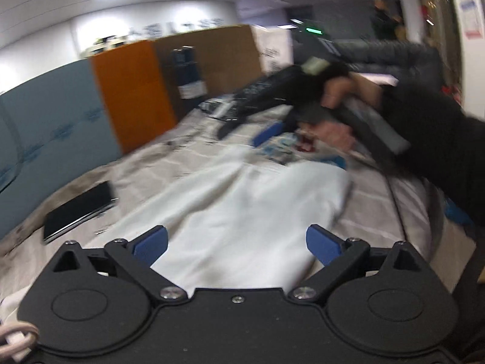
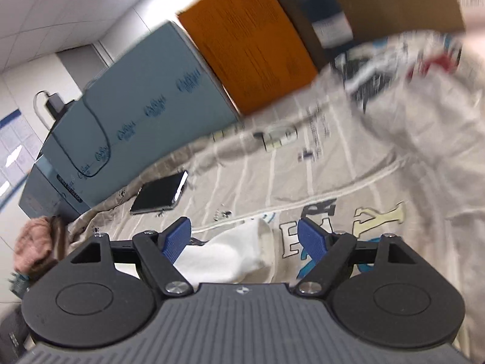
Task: Fold clothes
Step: 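Lay the folded shirt down and open both grippers, then grasp the white shirt edge with the right gripper and lift it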
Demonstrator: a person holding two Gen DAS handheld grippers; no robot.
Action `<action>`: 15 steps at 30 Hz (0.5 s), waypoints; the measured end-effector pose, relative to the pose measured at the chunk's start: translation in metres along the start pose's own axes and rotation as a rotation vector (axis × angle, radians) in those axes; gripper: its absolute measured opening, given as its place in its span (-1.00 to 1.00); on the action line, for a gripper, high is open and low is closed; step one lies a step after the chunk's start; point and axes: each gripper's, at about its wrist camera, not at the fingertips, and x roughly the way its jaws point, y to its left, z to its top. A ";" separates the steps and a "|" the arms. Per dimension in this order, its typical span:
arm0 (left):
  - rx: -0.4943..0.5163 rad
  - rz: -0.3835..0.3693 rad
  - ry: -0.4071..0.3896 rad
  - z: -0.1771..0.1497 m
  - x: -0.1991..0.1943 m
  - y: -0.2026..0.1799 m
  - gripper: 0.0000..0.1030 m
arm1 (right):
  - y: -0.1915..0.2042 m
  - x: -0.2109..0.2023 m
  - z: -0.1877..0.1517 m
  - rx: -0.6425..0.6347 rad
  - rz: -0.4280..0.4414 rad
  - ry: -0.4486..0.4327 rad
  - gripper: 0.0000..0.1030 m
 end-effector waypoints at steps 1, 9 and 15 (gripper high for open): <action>0.035 -0.015 0.010 0.001 0.008 -0.009 0.93 | -0.005 0.008 0.003 0.018 0.012 0.026 0.45; 0.160 -0.015 0.005 0.022 0.051 -0.046 0.92 | -0.008 0.027 -0.006 0.007 0.103 0.082 0.01; 0.007 -0.105 0.042 0.045 0.078 -0.033 -0.69 | -0.013 0.021 -0.010 0.016 0.078 0.049 -0.79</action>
